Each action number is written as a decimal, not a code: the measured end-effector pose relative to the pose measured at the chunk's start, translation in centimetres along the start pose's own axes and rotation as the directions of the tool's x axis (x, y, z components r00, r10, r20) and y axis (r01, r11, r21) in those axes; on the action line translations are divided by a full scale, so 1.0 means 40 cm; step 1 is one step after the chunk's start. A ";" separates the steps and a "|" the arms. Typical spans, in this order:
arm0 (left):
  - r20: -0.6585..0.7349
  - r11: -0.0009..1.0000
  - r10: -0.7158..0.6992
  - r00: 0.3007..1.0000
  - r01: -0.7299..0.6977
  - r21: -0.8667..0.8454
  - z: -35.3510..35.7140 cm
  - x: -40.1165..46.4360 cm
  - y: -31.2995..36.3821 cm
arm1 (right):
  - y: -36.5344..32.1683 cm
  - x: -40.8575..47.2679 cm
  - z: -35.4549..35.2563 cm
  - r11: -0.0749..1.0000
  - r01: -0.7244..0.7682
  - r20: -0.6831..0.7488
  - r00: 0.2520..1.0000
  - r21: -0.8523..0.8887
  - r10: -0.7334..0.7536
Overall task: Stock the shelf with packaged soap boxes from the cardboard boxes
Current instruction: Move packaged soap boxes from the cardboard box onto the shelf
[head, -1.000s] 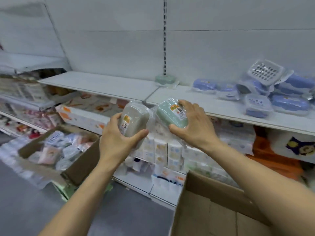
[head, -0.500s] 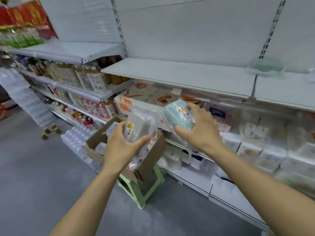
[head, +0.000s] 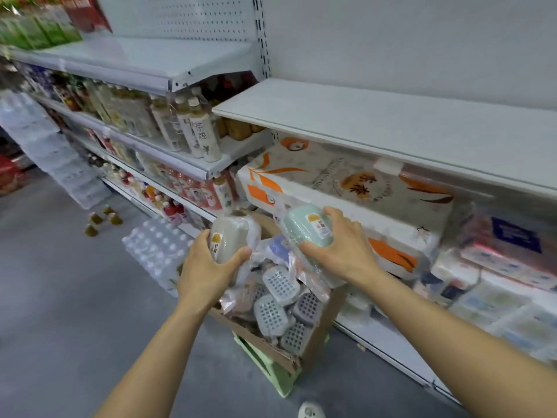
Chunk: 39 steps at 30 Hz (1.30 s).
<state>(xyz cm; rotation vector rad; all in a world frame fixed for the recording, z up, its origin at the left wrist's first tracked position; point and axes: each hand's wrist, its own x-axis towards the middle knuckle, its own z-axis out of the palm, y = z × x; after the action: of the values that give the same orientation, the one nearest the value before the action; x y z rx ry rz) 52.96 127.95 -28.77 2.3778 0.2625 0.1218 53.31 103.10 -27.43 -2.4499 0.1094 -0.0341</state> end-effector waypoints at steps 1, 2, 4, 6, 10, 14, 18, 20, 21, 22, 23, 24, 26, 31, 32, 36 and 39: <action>0.014 1.000 -0.021 1.000 0.021 0.012 0.003 0.049 -0.026 | -0.010 0.039 0.033 1.000 -0.021 0.021 1.000 0.004 0.020; 0.029 0.999 -0.041 0.999 0.040 0.025 0.005 0.095 -0.053 | -0.022 0.074 0.065 0.999 -0.042 0.043 0.998 0.006 0.041; 0.062 0.995 -0.093 0.994 0.091 0.033 0.009 0.174 -0.105 | -0.043 0.134 0.129 0.997 -0.078 0.106 0.992 0.019 0.076; 0.100 0.989 -0.142 0.985 0.138 0.052 0.015 0.239 -0.159 | -0.060 0.178 0.199 0.992 -0.116 0.169 0.980 0.045 0.107; 0.186 0.969 -0.228 0.956 0.204 0.143 0.035 0.338 -0.264 | -0.081 0.240 0.351 0.965 -0.251 0.301 0.928 0.072 0.219; 0.297 0.951 -0.264 0.918 0.197 0.238 0.079 0.443 -0.370 | -0.093 0.285 0.502 0.923 -0.377 0.364 0.873 0.081 0.325; 0.423 0.932 -0.256 0.869 0.107 0.345 0.141 0.535 -0.472 | -0.099 0.319 0.660 0.851 -0.522 0.406 0.791 0.058 0.458; 0.488 0.918 -0.257 0.834 0.053 0.393 0.169 0.565 -0.514 | -0.103 0.329 0.732 0.823 -0.567 0.398 0.753 -0.011 0.524; 0.517 0.910 -0.255 0.817 0.021 0.415 0.181 0.577 -0.534 | -0.107 0.332 0.765 0.809 -0.587 0.395 0.735 -0.037 0.552; 0.540 0.901 -0.252 0.803 -0.009 0.434 0.192 0.587 -0.551 | -0.110 0.335 0.794 0.793 -0.606 0.394 0.717 -0.054 0.575; 0.560 0.890 -0.260 0.787 -0.030 0.455 0.202 0.596 -0.567 | -0.111 0.336 0.821 0.780 -0.622 0.392 0.702 -0.069 0.594; 0.573 0.878 -0.269 0.774 -0.047 0.476 0.212 0.604 -0.580 | -0.112 0.336 0.848 0.771 -0.632 0.387 0.694 -0.076 0.607; 0.599 0.863 -0.295 0.744 -0.061 0.501 0.225 0.617 -0.600 | -0.118 0.334 0.882 0.761 -0.644 0.380 0.688 -0.074 0.619; 0.696 0.842 -0.253 0.672 -0.201 0.500 0.210 0.637 -0.585 | -0.134 0.325 0.870 0.755 -0.648 0.389 0.672 -0.103 0.630; 0.717 0.839 -0.207 0.665 -0.256 0.480 0.200 0.637 -0.569 | -0.139 0.316 0.847 0.770 -0.630 0.379 0.692 -0.097 0.614; 0.726 0.808 0.089 0.681 -0.476 0.347 0.140 0.601 -0.451 | -0.162 0.252 0.698 0.837 -0.530 0.228 0.805 -0.136 0.547; 0.648 0.726 0.373 0.664 -0.644 0.243 0.097 0.532 -0.325 | -0.170 0.170 0.549 0.872 -0.440 0.057 0.886 -0.212 0.461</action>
<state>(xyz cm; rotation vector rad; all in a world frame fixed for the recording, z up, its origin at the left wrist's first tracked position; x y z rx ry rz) 72.31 139.42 -40.20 2.7527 -0.7923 -0.4260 61.71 121.65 -40.05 -2.5501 0.6658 0.3279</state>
